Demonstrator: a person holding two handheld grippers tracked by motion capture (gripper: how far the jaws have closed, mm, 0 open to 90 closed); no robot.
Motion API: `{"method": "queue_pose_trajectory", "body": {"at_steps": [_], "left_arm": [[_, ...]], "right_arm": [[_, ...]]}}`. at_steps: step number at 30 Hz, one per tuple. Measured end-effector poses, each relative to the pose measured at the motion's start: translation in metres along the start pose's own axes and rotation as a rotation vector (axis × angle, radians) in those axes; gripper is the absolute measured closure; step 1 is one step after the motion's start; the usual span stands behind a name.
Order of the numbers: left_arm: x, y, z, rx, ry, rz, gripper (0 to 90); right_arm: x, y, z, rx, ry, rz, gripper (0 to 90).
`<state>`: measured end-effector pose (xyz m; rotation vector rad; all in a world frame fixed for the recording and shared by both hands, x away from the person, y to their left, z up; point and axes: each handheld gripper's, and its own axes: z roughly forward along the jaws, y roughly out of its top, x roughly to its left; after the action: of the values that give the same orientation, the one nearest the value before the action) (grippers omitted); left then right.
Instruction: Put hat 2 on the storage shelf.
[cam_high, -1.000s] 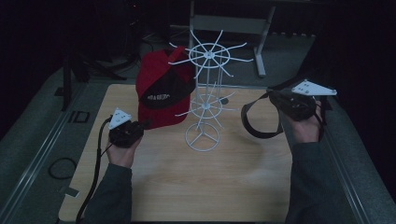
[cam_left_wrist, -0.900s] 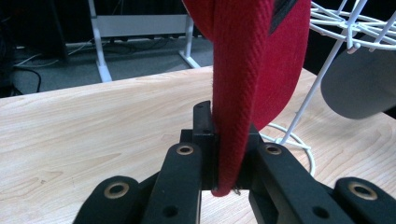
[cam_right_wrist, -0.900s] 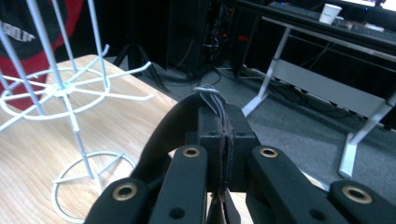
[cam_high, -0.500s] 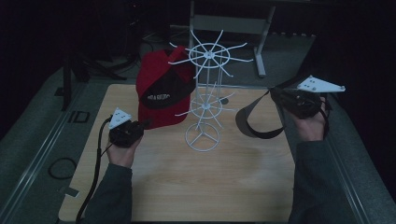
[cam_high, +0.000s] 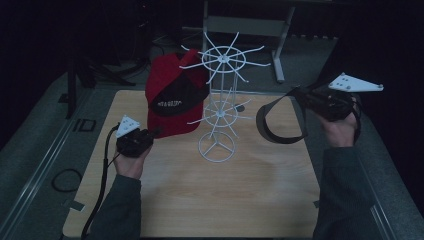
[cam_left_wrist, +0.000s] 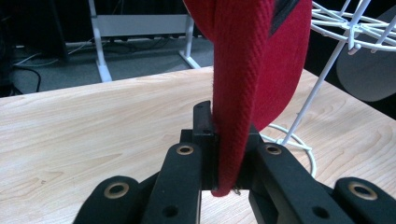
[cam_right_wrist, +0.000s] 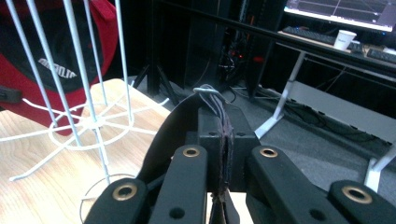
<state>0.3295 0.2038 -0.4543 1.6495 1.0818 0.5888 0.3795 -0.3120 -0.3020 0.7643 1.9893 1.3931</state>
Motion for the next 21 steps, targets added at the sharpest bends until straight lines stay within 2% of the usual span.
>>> {"method": "queue_pose_trajectory", "body": {"at_steps": [12,21], "left_arm": [[0.002,0.001,0.001,0.0,0.004,-0.007,85.3],[0.002,0.002,0.002,-0.002,0.003,-0.008,85.3]], "right_arm": [[0.005,0.02,-0.01,-0.029,0.052,-0.044,87.8],[0.003,0.033,-0.017,-0.045,0.094,-0.055,87.8]]}}
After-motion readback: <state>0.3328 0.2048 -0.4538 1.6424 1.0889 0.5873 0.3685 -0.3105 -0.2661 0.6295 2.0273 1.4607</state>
